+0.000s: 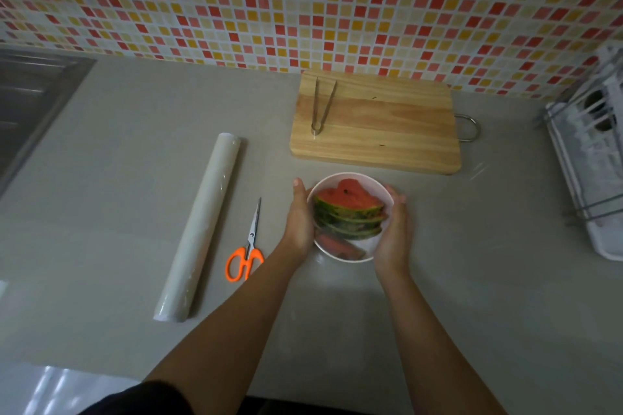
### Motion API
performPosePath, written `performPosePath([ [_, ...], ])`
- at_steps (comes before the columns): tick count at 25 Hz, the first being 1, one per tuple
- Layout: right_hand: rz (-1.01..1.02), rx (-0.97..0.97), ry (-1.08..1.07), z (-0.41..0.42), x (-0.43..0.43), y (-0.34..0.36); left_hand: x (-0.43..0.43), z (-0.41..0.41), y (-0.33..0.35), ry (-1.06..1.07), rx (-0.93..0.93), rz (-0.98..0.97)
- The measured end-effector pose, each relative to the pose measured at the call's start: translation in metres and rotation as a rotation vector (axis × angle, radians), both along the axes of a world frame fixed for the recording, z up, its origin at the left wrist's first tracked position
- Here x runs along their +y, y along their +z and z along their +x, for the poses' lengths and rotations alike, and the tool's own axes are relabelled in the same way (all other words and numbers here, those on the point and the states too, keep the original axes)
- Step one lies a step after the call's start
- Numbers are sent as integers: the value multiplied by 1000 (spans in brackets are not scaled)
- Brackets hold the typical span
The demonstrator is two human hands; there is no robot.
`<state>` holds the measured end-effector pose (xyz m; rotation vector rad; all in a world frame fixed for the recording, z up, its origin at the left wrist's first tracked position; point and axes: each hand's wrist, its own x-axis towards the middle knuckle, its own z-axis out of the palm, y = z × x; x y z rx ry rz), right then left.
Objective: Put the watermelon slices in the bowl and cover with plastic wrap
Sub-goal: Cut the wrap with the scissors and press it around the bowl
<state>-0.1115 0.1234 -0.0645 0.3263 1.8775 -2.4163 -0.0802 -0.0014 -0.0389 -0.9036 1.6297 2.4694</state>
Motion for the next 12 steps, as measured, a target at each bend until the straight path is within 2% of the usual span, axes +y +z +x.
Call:
performPosePath([
  [2,66,10,-12,-1,0,2,-2,-3,-2,-44,-73,-104],
  [5,113,-16,-3,-13,7,4,-4,-12,-4,-107,-215,-470],
  [7,149,-22,7,-25,12,5,-3,-21,0,-153,-233,-622],
  [9,169,-25,47,-36,16,3,-3,-27,3,-171,-250,-673],
  [12,157,-25,91,-42,27,3,-5,-17,10,-97,-255,-647],
])
